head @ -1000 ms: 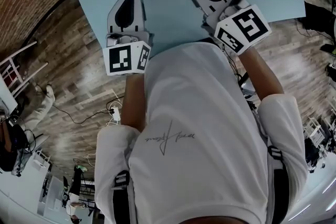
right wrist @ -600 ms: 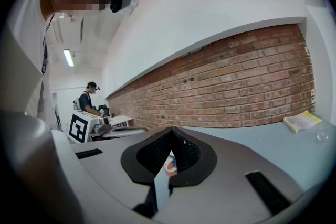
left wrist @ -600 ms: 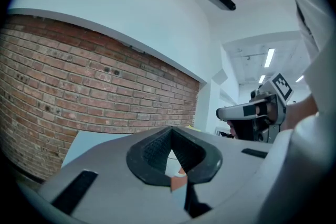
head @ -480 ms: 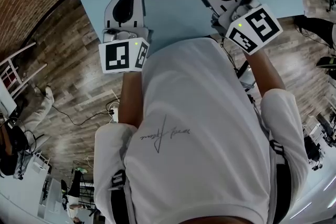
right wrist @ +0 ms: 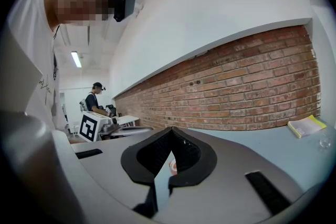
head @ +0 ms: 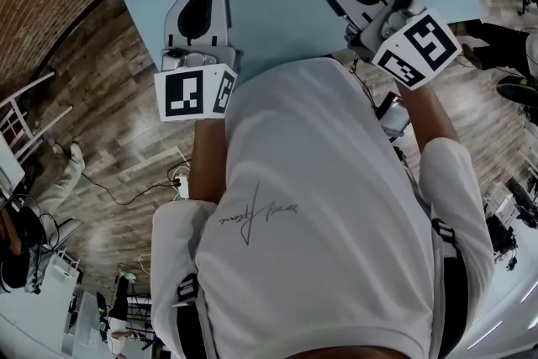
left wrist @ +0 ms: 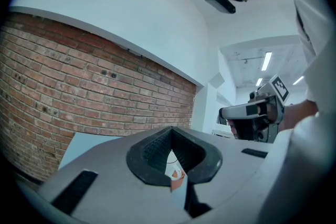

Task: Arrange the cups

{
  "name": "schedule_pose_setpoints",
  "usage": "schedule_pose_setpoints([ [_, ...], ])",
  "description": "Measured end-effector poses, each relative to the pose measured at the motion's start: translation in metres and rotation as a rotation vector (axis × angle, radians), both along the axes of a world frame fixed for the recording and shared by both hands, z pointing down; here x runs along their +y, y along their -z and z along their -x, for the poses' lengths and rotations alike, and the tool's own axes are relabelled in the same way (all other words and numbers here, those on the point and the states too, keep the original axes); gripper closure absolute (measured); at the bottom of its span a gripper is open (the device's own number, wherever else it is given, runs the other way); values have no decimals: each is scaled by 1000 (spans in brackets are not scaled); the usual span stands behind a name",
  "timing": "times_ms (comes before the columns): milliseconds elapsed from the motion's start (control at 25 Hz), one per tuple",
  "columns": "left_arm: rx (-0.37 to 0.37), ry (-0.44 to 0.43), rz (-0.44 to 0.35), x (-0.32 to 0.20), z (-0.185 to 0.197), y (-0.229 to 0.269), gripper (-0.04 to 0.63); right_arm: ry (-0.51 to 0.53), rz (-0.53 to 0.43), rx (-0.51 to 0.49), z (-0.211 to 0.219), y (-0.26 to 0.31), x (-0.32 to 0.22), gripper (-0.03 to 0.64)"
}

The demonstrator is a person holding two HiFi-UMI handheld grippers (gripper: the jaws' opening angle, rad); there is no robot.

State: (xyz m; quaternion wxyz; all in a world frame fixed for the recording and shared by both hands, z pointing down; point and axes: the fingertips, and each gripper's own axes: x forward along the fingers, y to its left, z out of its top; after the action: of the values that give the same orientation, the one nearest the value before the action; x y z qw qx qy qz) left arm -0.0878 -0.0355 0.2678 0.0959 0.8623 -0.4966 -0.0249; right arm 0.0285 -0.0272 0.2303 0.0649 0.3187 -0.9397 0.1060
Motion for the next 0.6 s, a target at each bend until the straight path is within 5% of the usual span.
schedule_pose_setpoints([
  [600,-1,-8,-1,9,-2,0,588,15,-16,1,5,4,12,598],
])
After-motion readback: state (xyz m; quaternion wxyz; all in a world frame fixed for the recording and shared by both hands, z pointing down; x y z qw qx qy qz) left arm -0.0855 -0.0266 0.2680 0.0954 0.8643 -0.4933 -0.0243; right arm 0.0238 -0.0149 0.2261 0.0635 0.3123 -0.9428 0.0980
